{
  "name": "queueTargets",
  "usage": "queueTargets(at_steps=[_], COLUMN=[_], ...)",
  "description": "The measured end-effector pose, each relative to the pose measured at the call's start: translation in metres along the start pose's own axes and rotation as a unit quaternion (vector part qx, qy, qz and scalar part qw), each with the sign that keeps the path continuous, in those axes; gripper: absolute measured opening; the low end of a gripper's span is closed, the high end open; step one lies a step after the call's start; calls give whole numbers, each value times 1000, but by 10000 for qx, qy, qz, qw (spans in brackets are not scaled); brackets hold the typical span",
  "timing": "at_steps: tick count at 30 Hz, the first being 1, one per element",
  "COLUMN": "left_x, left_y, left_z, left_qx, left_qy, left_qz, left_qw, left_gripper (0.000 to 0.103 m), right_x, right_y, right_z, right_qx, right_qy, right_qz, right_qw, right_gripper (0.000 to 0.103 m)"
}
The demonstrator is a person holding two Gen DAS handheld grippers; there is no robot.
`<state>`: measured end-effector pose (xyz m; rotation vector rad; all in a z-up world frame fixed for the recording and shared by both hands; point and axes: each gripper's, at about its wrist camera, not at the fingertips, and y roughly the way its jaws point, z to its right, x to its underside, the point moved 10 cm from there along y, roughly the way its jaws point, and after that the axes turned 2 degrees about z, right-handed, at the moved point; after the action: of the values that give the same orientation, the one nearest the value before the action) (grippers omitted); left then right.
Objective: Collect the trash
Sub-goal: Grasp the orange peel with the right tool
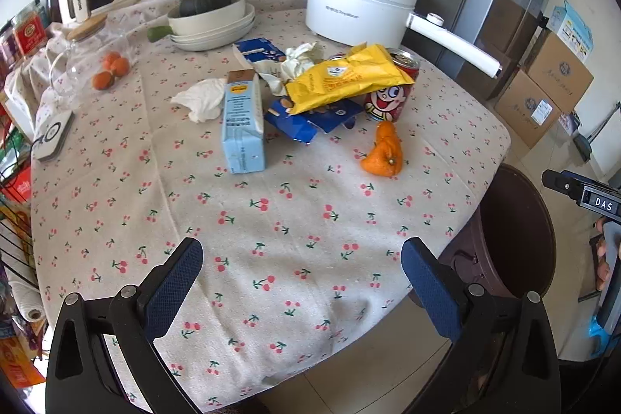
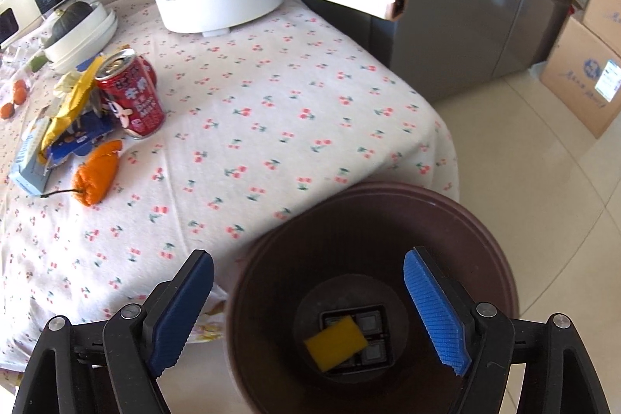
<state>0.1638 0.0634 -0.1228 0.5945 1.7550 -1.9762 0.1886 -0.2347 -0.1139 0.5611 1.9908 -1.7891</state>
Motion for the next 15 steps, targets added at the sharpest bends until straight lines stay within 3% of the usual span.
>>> queueTargets(at_steps=[15], left_x=[0], left_y=[-4], left_z=[-88], left_qx=[-299], left_qy=[-746], left_qz=[3], left_qw=[9968], left_gripper=[103], right_x=[-21], right_y=[34], right_z=[-117], right_qx=[-572], right_qy=[-184], right_qz=[-82], right_qw=[9982], right_gripper=[86])
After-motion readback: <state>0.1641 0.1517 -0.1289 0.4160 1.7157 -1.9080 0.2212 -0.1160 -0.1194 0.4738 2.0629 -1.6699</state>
